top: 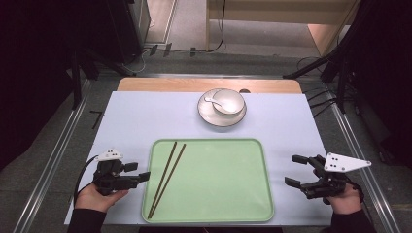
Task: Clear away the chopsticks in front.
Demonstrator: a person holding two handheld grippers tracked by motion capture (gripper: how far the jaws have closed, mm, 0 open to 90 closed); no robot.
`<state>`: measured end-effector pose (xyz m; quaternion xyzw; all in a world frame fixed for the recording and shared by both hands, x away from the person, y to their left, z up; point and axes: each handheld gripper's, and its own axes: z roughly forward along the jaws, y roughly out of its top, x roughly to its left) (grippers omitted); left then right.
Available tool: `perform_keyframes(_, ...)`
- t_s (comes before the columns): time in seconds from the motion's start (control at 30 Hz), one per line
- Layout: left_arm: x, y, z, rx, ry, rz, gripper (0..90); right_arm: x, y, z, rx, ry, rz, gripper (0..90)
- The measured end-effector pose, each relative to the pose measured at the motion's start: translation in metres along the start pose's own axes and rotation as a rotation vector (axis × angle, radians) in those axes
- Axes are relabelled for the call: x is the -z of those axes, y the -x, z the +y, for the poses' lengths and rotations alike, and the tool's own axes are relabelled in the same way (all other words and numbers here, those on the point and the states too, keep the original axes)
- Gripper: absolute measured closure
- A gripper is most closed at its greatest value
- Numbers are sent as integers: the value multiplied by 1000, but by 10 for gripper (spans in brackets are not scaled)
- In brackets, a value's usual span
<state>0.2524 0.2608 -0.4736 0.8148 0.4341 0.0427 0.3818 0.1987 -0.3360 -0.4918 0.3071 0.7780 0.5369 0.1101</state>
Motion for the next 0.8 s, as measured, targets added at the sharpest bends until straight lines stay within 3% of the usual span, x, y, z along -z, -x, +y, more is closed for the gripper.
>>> perform_keyframes(0.33,16,-12,-11,-44,63,50,281,1,1,-1,-10,-8,-10,167)
perform_keyframes(0.8,15,-18,-15,-9,71,69,257,0,1,-1,-14,-12,-10,167)
